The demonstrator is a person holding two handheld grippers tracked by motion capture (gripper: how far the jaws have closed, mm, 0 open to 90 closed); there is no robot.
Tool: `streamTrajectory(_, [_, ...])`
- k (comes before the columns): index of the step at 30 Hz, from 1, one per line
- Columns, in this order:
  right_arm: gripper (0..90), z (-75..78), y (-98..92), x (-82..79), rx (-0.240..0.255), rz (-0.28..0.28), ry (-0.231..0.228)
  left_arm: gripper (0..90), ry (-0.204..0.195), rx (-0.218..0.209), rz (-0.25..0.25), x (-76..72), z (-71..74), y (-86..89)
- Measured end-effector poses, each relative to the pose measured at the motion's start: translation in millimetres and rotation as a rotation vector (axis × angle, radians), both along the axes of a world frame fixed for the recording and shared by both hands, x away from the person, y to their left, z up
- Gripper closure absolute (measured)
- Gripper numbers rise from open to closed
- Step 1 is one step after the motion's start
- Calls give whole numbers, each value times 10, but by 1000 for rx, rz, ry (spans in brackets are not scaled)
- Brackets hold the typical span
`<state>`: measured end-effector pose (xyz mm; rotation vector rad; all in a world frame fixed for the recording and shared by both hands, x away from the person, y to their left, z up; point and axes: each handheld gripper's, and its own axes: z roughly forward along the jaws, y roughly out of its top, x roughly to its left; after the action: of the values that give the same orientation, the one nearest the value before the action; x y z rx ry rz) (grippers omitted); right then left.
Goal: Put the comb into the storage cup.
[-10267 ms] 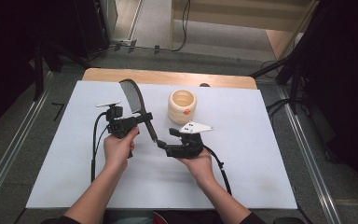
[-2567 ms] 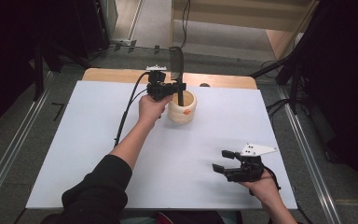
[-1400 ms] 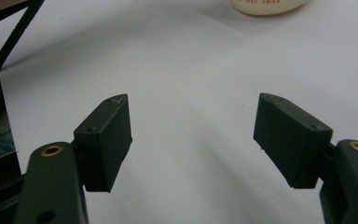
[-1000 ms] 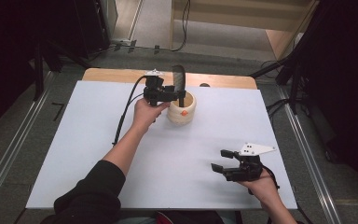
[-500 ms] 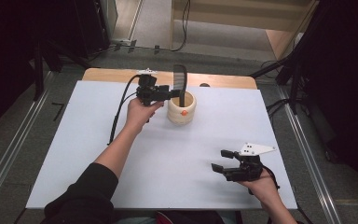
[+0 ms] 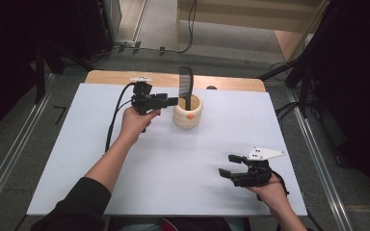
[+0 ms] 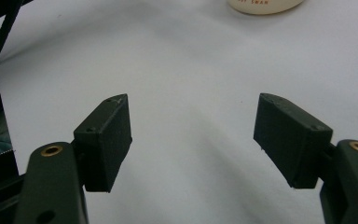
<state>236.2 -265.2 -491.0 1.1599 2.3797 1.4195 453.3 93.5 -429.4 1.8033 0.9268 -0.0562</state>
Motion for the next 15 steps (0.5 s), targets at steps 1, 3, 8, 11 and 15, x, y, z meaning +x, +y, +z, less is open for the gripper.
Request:
streamTrajectory(1, [257,0,0,0,0,0,1,323,6,3,-1,-13,-5,12])
streamTrajectory(3, [257,0,0,2,-3,0,-1,323,10,12,-4,-37,-15,35])
streamTrajectory(8, [257,-4,1,7,-4,0,-1,323,23,20,-19,-104,-35,85])
streamTrajectory(11, [257,-6,-2,10,-4,-2,-1,323,29,19,-25,-151,-49,111])
streamTrajectory(15, [256,-11,-2,14,-4,0,1,323,59,8,-19,-218,-61,144])
